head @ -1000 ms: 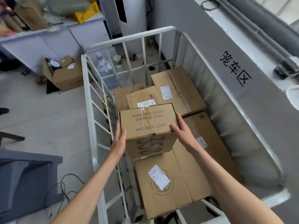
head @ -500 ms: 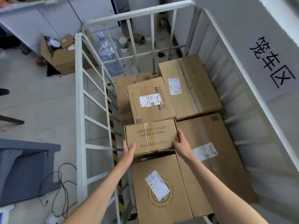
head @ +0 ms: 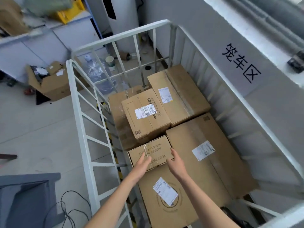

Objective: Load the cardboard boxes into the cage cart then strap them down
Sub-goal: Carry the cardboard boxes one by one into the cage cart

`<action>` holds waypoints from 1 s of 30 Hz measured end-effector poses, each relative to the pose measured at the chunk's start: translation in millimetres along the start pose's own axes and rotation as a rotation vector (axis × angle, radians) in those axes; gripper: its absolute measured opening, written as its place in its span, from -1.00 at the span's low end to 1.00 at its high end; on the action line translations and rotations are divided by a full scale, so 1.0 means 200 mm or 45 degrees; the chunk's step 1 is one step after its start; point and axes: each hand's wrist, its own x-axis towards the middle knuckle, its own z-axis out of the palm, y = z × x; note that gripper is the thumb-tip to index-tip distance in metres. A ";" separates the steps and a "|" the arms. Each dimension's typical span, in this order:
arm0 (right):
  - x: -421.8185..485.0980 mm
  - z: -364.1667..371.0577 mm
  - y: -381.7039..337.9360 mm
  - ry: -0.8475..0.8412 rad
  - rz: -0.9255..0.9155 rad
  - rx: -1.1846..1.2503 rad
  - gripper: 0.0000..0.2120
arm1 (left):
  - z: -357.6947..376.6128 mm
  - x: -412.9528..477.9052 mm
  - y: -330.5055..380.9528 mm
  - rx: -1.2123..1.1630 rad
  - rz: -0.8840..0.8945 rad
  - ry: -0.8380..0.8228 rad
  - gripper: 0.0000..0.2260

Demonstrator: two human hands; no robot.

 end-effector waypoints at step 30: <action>-1.49 1.15 -0.70 0.521 -0.208 0.115 -0.40 | -1.10 -1.18 -0.42 0.555 0.709 -0.184 -0.44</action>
